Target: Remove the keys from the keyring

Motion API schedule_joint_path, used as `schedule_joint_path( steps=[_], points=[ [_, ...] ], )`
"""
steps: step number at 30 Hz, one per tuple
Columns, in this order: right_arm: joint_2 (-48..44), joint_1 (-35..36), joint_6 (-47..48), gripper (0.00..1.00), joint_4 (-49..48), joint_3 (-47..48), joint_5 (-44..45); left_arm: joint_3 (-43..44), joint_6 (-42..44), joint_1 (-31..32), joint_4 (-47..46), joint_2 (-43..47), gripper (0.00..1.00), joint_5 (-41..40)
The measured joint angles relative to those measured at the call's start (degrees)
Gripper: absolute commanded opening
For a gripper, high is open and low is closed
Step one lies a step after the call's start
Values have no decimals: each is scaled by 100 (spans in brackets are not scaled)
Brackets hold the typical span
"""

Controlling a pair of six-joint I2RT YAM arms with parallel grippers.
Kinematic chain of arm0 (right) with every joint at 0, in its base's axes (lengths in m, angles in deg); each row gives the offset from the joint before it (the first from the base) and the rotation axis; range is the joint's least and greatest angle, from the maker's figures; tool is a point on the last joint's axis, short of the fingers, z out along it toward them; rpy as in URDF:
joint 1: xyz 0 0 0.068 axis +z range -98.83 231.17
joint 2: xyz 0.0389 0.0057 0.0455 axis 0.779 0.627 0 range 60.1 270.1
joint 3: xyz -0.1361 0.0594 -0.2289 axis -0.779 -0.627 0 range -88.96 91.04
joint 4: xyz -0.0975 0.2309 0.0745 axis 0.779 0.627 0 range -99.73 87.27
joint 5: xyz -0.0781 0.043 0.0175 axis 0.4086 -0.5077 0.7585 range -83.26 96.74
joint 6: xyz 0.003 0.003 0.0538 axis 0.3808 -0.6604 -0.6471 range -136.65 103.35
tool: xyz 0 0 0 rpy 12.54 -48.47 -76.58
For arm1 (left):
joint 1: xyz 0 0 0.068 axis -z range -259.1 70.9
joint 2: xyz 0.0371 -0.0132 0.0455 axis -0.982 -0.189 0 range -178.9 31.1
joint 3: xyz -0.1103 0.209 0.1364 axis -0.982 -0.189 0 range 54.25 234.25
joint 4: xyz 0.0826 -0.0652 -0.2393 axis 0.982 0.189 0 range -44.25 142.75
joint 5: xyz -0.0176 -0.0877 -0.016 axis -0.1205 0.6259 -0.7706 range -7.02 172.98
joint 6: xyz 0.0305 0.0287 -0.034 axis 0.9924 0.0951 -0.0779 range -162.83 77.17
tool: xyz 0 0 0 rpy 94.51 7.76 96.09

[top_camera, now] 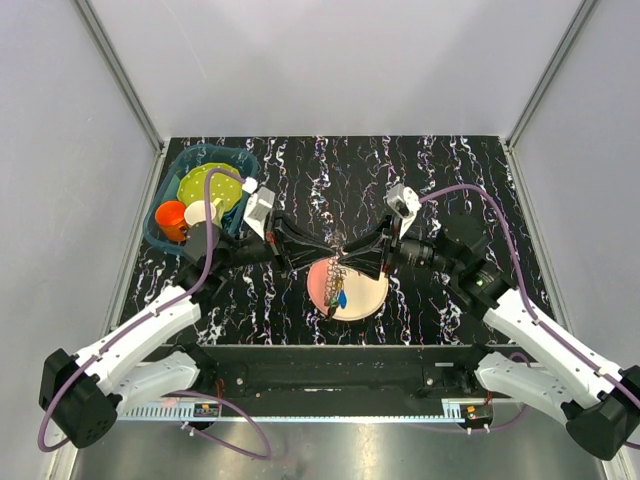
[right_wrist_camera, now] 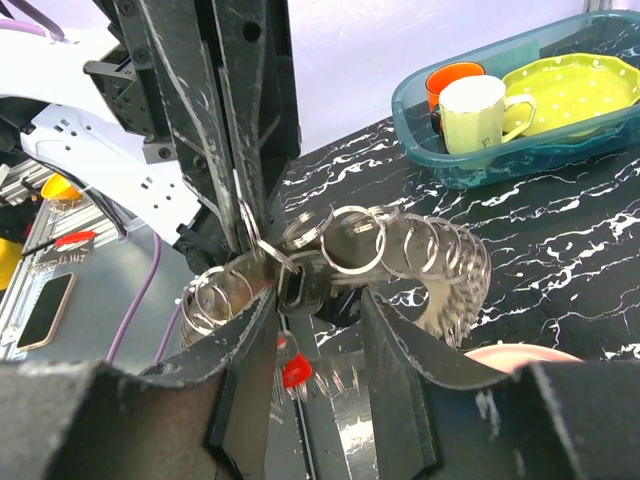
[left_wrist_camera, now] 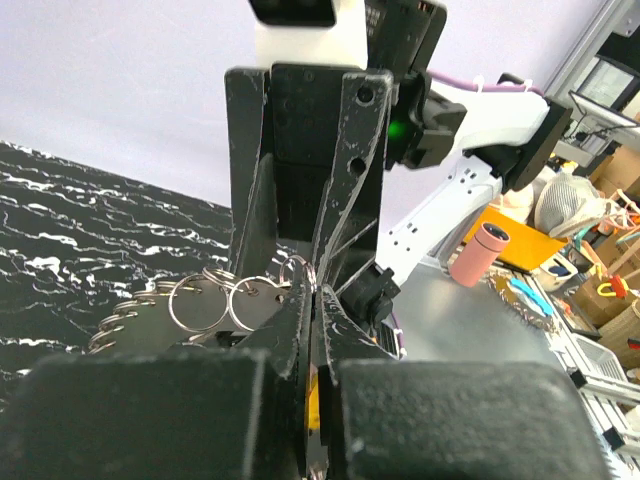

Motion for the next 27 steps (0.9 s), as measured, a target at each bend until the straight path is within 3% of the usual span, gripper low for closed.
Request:
schedule_joint_path(
  steps=[4, 7, 14, 27],
  points=[
    [-2, 0, -299, 32, -560, -238, 131, -11, -136, -7, -310, 4, 0, -131],
    [4, 2, -564, 30, -1003, -404, 184, -11, -297, -17, -638, -37, 0, -203],
    [57, 35, -848, 1, -1521, -590, 284, -68, -697, -22, -1456, -280, 0, -337],
    [57, 490, -820, 0, -1873, -754, 651, -282, -809, -22, -1727, -354, 0, -761]
  ],
)
